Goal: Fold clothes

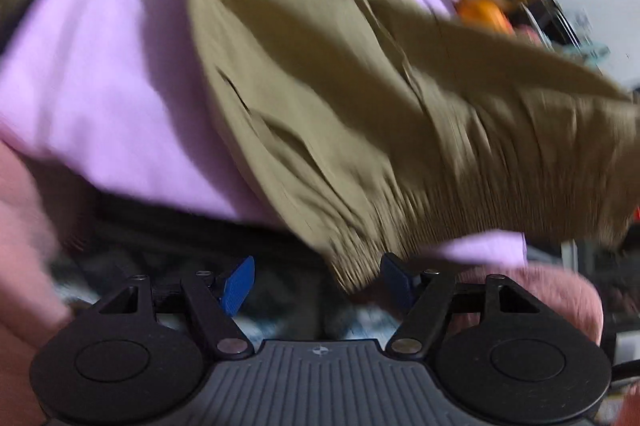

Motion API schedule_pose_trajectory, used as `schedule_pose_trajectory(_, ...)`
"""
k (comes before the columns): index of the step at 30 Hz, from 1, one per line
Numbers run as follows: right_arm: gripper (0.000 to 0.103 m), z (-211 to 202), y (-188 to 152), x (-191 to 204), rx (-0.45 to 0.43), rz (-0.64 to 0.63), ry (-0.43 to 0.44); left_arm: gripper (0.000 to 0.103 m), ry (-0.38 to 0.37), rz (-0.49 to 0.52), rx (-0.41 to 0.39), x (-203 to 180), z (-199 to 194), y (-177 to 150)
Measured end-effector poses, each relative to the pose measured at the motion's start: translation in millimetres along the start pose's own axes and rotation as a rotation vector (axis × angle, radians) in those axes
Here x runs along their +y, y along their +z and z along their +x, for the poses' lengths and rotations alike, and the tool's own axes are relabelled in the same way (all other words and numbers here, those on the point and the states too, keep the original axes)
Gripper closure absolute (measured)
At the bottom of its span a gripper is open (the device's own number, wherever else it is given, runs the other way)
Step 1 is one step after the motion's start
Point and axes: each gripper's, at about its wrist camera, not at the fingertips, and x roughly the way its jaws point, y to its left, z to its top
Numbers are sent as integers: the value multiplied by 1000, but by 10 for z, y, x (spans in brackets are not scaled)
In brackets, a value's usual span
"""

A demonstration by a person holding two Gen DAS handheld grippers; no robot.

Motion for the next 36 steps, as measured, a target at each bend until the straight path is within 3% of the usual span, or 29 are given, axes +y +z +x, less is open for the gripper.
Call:
schedule_pose_trajectory(5, 96, 22, -13, -42, 4, 19, 22, 31, -73, -35, -5, 21, 276, 41)
schedule_pose_trajectory(11, 96, 15, -2, -90, 7, 26, 34, 33, -72, 20, -48, -63, 475, 54)
schedule_pose_trajectory(14, 96, 10, -10, -111, 8, 34, 37, 44, -126, 31, -30, -103, 448, 13)
schedule_pose_trajectory(17, 96, -23, -5, -115, 10, 33, 33, 46, -187, 35, -21, -130, 372, -16)
schedule_pose_trajectory(19, 96, -49, 0, -112, 8, 29, 30, 50, -242, 27, -43, -124, 227, -9)
schedule_pose_trajectory(23, 96, -64, 8, -120, 9, 37, 31, 48, -354, 23, -121, -141, -53, 3)
schedule_pose_trajectory(26, 96, -29, 25, -129, 7, 56, 35, 43, -313, 1, -151, -147, 2, 80)
schedule_pose_trajectory(31, 96, 34, 44, -132, 4, 74, 40, 43, -229, -67, -64, -84, 318, 134)
schedule_pose_trajectory(36, 96, 71, 44, -184, 5, 71, 10, 55, -196, -109, -45, -70, 477, 232)
